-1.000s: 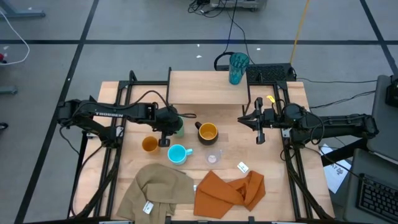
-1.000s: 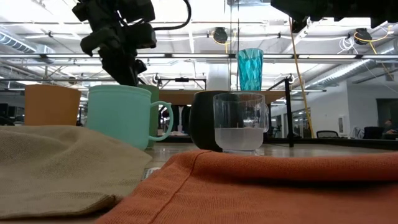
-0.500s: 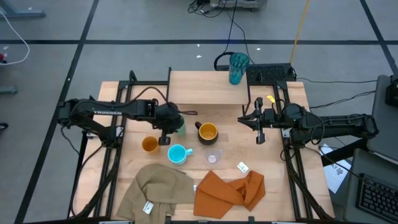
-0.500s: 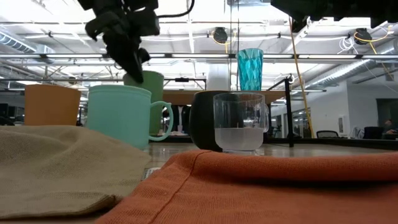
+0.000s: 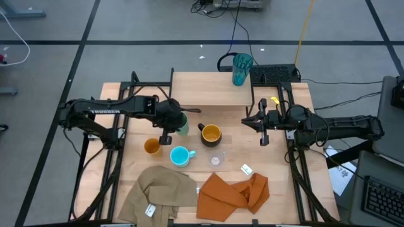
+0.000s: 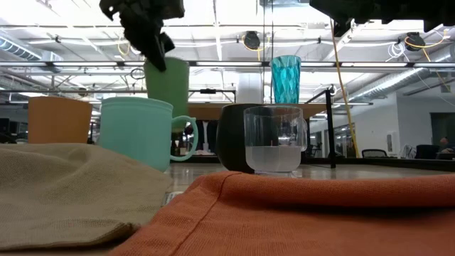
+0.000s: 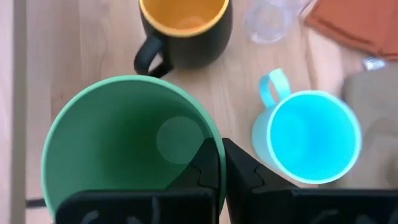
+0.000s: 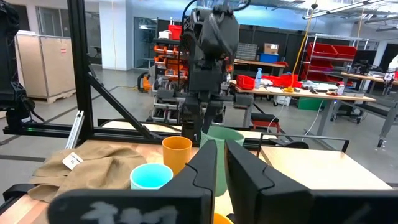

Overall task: Stack small to large cups/mugs on shelf
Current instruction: Put the green cup on the shelf

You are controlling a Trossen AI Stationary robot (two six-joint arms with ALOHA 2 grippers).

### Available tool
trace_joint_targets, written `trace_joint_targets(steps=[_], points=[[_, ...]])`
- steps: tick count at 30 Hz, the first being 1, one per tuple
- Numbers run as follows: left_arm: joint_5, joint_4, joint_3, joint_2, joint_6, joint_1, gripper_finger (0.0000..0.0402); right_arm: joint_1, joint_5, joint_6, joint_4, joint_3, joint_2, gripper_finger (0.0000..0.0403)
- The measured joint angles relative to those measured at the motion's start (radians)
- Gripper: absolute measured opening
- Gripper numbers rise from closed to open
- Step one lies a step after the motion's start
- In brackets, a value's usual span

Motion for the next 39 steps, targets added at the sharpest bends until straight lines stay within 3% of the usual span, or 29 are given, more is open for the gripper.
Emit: trace_joint_targets(steps=[17,25,36,39], points=[[-0.04,-0.103,0.231,-0.001,0.058,-0.001,0.0002,0.0,0.0,0.0,0.0,0.0,-0.02,0.002],[-0.074,0.06,0.269,0.0,0.139,0.009,0.0002,0.0,0.0,0.007,0.0,0.0,-0.021,0.002],[-0.081,0.086,0.353,0.001,0.225,0.091,0.0002,0.0,0.0,0.006,0.0,0.0,-0.021,0.002],[-0.027,0.098,0.407,0.04,0.238,0.117,0.0002,0.0,0.0,0.006,-0.001,0.0,-0.021,0.002]])
